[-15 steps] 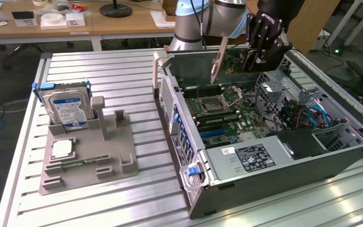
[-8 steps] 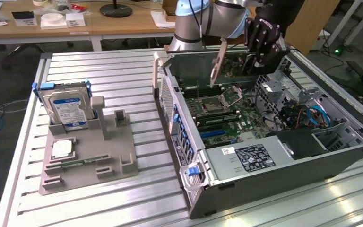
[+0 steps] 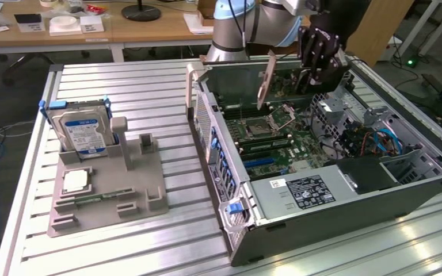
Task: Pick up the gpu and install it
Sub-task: 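Insert the gpu into the slot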
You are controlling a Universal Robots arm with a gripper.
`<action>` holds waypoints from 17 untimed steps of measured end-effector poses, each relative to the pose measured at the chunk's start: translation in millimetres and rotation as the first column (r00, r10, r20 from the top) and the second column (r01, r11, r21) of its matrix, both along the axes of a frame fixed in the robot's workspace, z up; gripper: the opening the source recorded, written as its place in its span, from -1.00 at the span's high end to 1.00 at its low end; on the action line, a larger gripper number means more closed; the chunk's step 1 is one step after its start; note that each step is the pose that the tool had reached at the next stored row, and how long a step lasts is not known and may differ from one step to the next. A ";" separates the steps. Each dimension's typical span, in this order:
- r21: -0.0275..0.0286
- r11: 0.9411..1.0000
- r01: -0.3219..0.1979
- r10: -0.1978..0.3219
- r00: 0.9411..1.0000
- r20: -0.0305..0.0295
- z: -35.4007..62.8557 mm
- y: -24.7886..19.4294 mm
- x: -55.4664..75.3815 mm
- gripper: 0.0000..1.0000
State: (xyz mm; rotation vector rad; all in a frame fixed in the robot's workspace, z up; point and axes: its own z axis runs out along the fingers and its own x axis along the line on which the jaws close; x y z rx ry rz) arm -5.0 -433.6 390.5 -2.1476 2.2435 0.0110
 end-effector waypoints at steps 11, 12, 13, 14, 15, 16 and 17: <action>0.000 1.000 0.024 -0.024 1.000 -0.001 -6.3 -2.9 -1.2 0.44; 0.000 1.000 0.024 -0.024 1.000 -0.001 -6.6 -2.9 -1.4 0.44; 0.000 1.000 0.024 -0.024 1.000 -0.001 -6.6 -2.9 -1.4 0.44; 0.000 1.000 0.023 -0.023 1.000 -0.001 -6.7 -2.9 -1.4 0.44; 0.000 1.000 0.023 -0.023 1.000 -0.001 -7.3 -2.9 -1.5 0.44; 0.000 1.000 0.023 -0.023 1.000 -0.001 -7.4 -2.8 -1.5 0.44; 0.000 1.000 0.023 -0.023 1.000 0.000 -8.2 -2.7 -1.7 0.44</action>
